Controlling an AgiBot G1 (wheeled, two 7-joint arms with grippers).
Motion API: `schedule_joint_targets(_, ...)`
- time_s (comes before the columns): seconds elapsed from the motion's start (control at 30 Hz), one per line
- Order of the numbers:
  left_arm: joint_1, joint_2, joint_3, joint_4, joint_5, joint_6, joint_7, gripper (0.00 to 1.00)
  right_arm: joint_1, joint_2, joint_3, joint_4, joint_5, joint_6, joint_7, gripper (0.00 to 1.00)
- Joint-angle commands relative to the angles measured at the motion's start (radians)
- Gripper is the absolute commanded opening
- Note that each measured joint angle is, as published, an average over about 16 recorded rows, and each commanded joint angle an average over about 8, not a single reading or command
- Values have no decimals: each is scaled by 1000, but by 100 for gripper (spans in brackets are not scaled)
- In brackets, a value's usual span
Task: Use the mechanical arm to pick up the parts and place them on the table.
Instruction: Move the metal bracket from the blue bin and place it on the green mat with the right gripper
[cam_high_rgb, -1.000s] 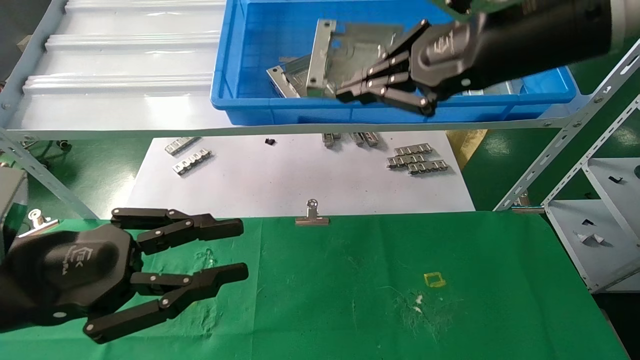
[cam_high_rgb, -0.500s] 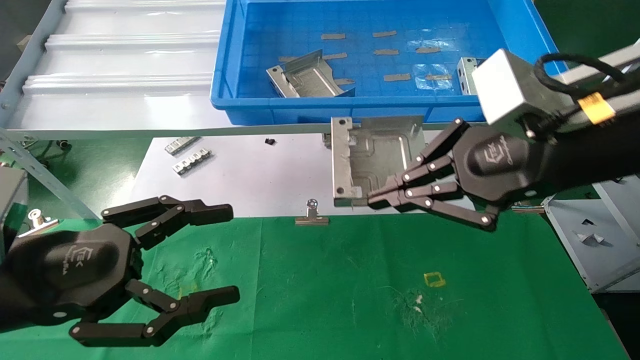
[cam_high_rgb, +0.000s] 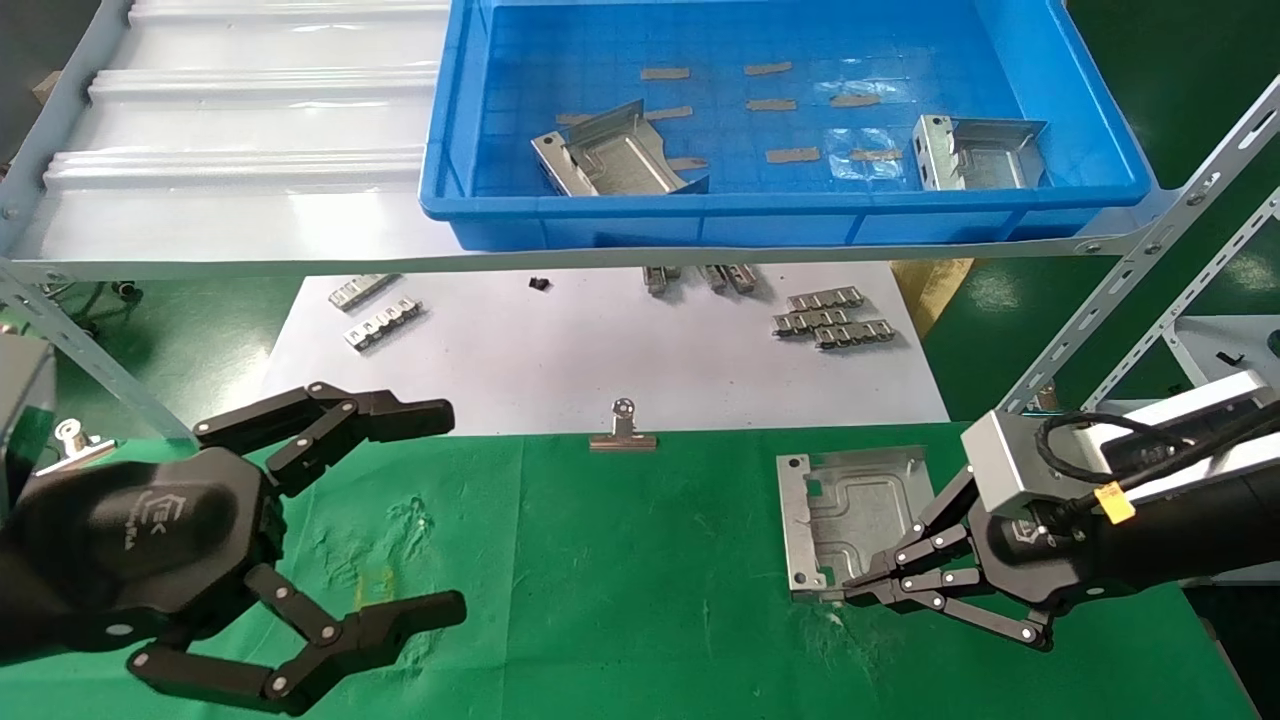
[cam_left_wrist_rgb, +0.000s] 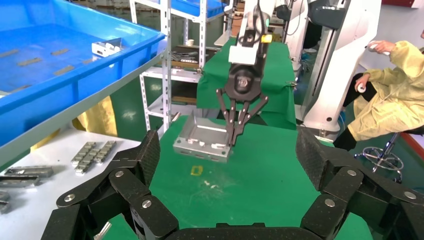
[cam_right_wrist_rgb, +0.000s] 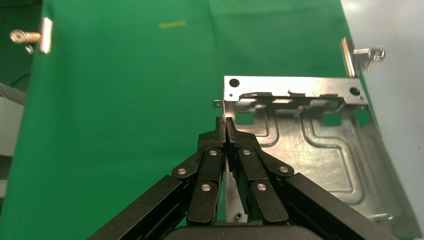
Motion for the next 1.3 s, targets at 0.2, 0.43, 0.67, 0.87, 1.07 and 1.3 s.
schedule_joint_targets(0.2, 0, 0, 0, 0, 0, 0, 0, 100, -48, -45, -58, -139, -9, 7, -115, 0)
schedule_joint_targets(0.43, 0, 0, 0, 0, 0, 0, 0, 100, -83, -142, -85, -276, -27, 22, -229, 0)
schedule_joint_targets(0.67, 0, 0, 0, 0, 0, 0, 0, 100, -87, -227, -111, -392, -59, 19, -305, 0)
schedule_joint_targets(0.87, 0, 0, 0, 0, 0, 0, 0, 100, -98, -263, -123, -472, -67, 20, -354, 0)
schedule_joint_targets(1.07, 0, 0, 0, 0, 0, 0, 0, 100, -118, -282, -125, -536, -63, 26, -394, 0)
schedule_joint_targets(1.3, 0, 0, 0, 0, 0, 0, 0, 100, -137, -304, -129, -597, -67, 57, -436, 1)
